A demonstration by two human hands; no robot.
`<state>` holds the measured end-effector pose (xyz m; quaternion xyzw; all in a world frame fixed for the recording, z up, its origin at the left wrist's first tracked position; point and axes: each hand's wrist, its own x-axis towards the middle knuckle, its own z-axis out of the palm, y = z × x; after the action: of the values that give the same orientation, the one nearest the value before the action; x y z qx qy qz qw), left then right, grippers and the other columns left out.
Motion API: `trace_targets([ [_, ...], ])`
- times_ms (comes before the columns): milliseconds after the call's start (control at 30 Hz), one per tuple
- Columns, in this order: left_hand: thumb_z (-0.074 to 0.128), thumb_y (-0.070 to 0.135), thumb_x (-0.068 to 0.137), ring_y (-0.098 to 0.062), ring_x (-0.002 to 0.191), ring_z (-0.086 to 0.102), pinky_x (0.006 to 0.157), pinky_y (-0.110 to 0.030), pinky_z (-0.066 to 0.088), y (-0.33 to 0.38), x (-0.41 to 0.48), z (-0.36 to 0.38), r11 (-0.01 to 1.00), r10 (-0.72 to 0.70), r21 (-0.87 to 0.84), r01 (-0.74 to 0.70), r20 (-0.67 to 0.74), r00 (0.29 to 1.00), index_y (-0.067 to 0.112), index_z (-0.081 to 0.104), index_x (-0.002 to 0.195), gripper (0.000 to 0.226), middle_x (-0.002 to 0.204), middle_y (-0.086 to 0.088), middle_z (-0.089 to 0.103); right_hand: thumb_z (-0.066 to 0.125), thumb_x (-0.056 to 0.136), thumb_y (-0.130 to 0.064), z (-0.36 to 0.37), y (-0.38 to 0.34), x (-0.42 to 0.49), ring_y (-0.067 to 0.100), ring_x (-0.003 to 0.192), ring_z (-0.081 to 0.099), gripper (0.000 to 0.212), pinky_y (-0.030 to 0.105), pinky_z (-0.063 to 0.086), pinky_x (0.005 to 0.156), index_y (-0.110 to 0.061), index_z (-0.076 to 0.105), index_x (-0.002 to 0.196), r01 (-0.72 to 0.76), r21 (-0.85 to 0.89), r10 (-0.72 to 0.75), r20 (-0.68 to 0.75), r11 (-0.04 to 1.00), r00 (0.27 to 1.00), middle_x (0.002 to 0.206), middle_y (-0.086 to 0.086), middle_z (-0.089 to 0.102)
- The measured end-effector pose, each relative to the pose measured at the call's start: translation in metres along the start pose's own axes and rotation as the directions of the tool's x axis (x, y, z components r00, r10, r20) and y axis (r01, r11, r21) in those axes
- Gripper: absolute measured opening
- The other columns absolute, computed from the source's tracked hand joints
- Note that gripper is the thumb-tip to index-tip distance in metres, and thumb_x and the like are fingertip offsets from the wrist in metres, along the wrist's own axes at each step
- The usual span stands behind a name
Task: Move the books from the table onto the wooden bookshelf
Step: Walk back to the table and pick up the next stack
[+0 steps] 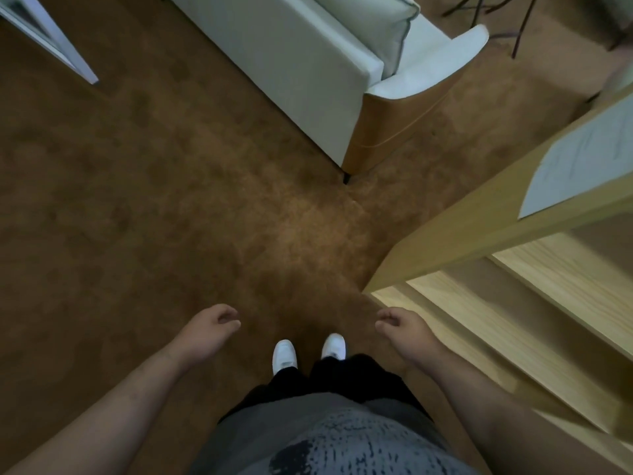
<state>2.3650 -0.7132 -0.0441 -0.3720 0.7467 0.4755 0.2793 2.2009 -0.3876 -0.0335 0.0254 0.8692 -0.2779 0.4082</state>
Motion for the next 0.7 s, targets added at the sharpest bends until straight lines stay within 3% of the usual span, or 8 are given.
trace_targets([
  [167, 0.058, 0.028, 0.099, -0.014, 0.116, 0.053, 0.092, -0.027, 0.042, 0.009, 0.034, -0.029, 0.998, -0.041, -0.041, 0.041, 0.014, 0.999, 0.02, 0.06, 0.128, 0.03, 0.118, 0.005, 0.058, 0.065, 0.097, -0.019, -0.004, -0.036, 0.038, 0.02, 0.114, 0.062, 0.032, 0.036, 0.049, 0.103, -0.01, 0.067, 0.128, -0.016, 0.014, 0.016, 0.022, 1.0, 1.0, 0.121, 0.006, 0.069],
  [300, 0.061, 0.029, 0.097, -0.008, 0.103, 0.057, 0.077, -0.02, 0.045, 0.036, 0.072, -0.056, 0.999, -0.036, -0.035, 0.037, 0.014, 0.999, 0.025, 0.062, 0.118, 0.02, 0.113, 0.006, 0.062, 0.065, 0.097, -0.02, -0.015, -0.071, 0.085, 0.021, 0.106, 0.066, 0.031, 0.032, 0.051, 0.092, -0.008, 0.068, 0.126, -0.021, 0.051, 0.019, 0.039, 0.998, 0.999, 0.116, 0.007, 0.07],
  [467, 0.063, 0.026, 0.096, -0.011, 0.109, 0.059, 0.083, -0.021, 0.044, 0.1, 0.138, -0.1, 1.0, 0.005, 0.015, -0.005, -0.015, 1.0, 0.029, 0.063, 0.11, 0.015, 0.113, 0.006, 0.064, 0.063, 0.098, -0.018, -0.04, -0.119, 0.154, 0.018, 0.115, 0.062, 0.033, 0.028, 0.047, 0.099, -0.007, 0.065, 0.13, 0.019, 0.045, -0.023, 0.077, 0.999, 0.997, 0.128, 0.008, 0.067],
  [633, 0.06, 0.03, 0.097, -0.008, 0.105, 0.056, 0.073, -0.015, 0.042, 0.178, 0.201, -0.13, 0.997, 0.034, 0.063, -0.033, -0.009, 0.999, 0.029, 0.062, 0.115, 0.018, 0.109, 0.012, 0.061, 0.062, 0.1, -0.022, -0.085, -0.153, 0.203, 0.02, 0.121, 0.06, 0.034, 0.028, 0.048, 0.096, -0.009, 0.063, 0.132, -0.019, 0.047, 0.014, 0.094, 0.999, 0.995, 0.13, 0.007, 0.065],
  [700, 0.06, 0.03, 0.098, -0.01, 0.107, 0.056, 0.075, -0.018, 0.044, 0.21, 0.221, -0.134, 0.996, 0.042, 0.081, -0.043, 0.014, 0.999, 0.028, 0.061, 0.116, 0.018, 0.11, 0.009, 0.061, 0.06, 0.101, -0.022, -0.106, -0.159, 0.215, 0.021, 0.122, 0.059, 0.034, 0.027, 0.046, 0.095, -0.009, 0.063, 0.133, -0.035, 0.066, 0.03, 0.074, 0.997, 0.997, 0.132, 0.007, 0.064],
])
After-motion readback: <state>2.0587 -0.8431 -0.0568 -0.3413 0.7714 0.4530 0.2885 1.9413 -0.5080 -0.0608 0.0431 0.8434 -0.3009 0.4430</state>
